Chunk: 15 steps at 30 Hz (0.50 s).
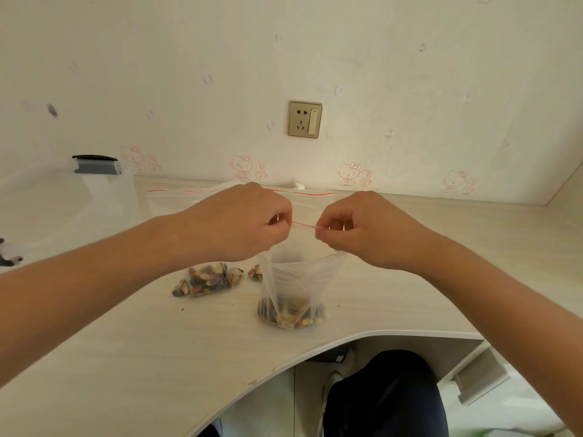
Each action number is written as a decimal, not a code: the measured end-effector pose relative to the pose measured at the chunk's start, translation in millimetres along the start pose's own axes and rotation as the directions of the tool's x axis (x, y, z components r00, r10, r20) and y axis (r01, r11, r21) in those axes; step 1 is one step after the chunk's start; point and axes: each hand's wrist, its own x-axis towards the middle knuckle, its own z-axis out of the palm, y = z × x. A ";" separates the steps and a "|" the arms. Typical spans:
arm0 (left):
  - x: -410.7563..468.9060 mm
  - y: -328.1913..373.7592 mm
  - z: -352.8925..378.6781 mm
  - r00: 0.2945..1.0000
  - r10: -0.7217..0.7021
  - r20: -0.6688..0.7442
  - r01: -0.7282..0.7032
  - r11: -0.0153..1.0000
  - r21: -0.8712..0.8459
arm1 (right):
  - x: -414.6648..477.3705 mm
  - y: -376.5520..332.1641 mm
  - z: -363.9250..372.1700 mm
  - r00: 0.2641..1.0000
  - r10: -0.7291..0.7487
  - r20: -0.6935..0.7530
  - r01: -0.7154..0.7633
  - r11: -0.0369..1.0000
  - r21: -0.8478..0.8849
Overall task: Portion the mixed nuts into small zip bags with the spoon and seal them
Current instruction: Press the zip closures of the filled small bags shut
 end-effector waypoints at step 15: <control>-3.9 -8.8 -20.0 0.950 0.154 0.272 -0.143 0.988 -0.061 | -12.7 -0.1 -22.4 0.972 -0.139 0.188 0.121 0.987 0.104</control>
